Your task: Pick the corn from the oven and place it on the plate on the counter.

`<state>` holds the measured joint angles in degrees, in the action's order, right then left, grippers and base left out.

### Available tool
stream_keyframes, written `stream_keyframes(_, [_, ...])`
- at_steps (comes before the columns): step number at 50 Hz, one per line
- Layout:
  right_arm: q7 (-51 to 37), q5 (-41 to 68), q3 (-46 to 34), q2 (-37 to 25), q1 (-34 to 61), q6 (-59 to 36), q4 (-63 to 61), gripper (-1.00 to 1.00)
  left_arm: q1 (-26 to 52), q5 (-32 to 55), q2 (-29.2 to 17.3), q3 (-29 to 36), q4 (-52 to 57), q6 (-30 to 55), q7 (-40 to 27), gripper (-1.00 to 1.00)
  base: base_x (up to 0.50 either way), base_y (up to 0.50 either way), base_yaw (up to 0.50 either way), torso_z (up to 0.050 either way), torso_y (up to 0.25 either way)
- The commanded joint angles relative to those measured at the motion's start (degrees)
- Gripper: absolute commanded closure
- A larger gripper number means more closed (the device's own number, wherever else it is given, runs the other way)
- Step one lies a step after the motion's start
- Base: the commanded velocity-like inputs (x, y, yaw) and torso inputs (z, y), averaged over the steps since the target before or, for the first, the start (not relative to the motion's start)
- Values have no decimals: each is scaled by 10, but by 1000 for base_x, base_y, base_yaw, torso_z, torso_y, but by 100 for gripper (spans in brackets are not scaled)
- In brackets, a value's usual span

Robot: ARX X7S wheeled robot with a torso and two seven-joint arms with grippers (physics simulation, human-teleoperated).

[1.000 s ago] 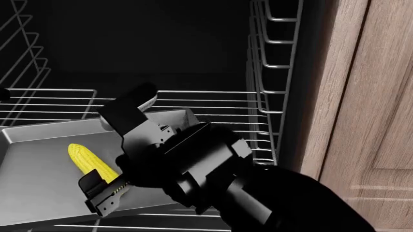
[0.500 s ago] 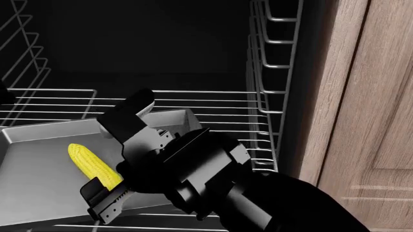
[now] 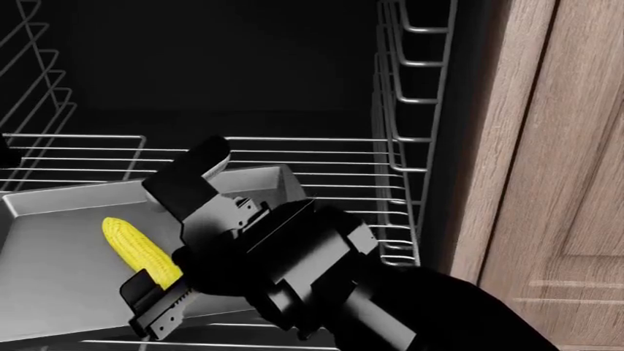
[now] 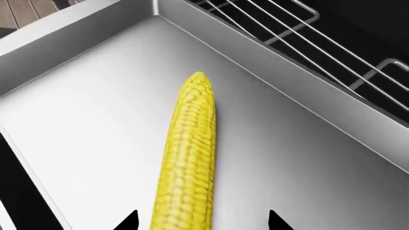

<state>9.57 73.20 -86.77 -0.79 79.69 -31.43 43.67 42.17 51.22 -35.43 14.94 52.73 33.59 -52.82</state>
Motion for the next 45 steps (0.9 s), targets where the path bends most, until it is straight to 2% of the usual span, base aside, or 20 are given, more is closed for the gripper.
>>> stream_keyframes(1, [4,14,-23,8,-28,0,-15,-100,-15,-10,-4,0,-6,-13,8,-100,0,0,3,0,0])
stream_keyframes(28, [4,22,-23,8,-30,14,-3,-100,-18,-23,1,12,-22,-24,18,-100,0,2,3,-2,0])
stream_keyframes(29, [5,27,-23,8,-29,18,-3,100,-19,-23,0,12,-21,-24,18,-100,0,3,3,0,0])
stream_keyframes(45, [11,35,-24,8,-28,25,3,100,-21,-29,2,19,-26,-29,20,-100,0,0,1,-1,0])
